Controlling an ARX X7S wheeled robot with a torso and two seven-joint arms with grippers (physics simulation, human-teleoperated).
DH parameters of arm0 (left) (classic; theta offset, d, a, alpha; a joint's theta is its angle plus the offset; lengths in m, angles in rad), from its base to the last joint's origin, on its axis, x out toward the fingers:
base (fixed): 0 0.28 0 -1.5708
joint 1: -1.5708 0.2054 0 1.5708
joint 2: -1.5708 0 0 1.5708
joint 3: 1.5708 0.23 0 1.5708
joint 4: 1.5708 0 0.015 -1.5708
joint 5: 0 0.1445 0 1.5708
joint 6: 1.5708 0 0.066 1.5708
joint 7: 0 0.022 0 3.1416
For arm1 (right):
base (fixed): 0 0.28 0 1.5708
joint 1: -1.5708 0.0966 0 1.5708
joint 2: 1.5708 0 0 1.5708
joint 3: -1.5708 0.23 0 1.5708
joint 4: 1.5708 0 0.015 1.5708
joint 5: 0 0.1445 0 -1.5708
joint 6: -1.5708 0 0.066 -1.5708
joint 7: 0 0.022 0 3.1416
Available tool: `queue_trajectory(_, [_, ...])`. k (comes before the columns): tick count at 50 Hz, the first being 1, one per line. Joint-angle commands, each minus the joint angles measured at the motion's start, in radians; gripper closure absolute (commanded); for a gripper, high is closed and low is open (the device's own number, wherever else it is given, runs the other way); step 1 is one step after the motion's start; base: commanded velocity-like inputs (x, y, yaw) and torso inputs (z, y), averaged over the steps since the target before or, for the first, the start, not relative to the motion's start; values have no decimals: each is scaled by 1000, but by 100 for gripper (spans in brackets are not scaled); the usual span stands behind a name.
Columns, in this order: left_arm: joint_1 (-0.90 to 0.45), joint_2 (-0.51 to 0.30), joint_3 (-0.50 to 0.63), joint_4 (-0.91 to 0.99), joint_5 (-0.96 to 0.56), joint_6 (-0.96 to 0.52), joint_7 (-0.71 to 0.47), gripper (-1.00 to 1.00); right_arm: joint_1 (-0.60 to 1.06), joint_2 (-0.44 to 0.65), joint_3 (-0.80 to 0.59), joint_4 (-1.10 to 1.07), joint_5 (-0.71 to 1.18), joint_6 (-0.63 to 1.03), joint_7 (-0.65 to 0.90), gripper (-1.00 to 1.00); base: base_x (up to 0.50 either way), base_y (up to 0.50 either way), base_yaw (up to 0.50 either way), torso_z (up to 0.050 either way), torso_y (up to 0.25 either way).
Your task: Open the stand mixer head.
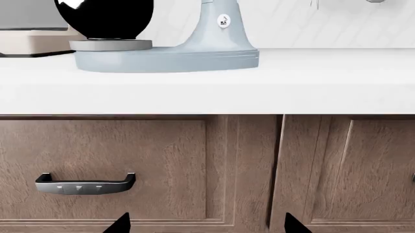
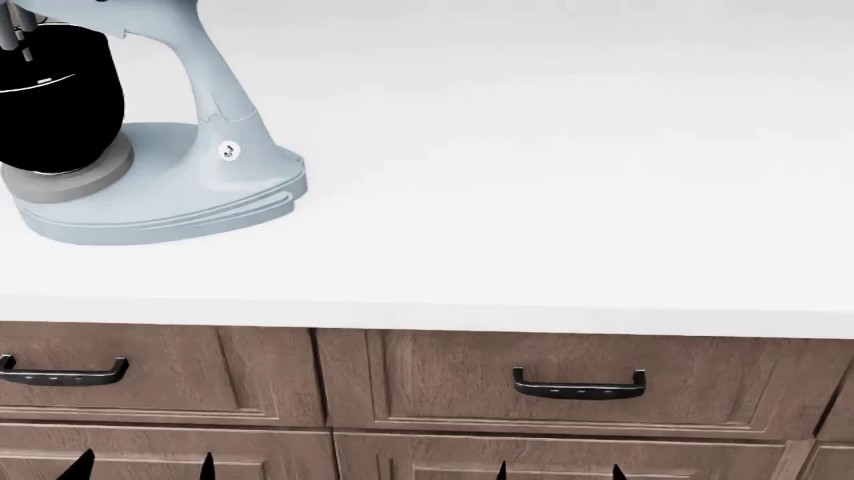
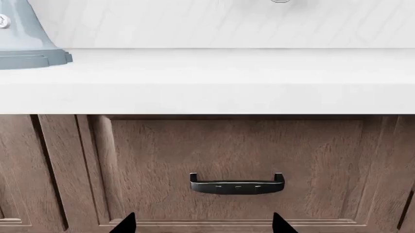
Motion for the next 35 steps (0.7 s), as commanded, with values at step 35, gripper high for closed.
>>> queue_trajectory(35, [33, -121, 79, 117, -174, 26, -45, -100, 48, 107, -86, -202, 49, 229, 135, -100, 0, 0, 0, 0, 0])
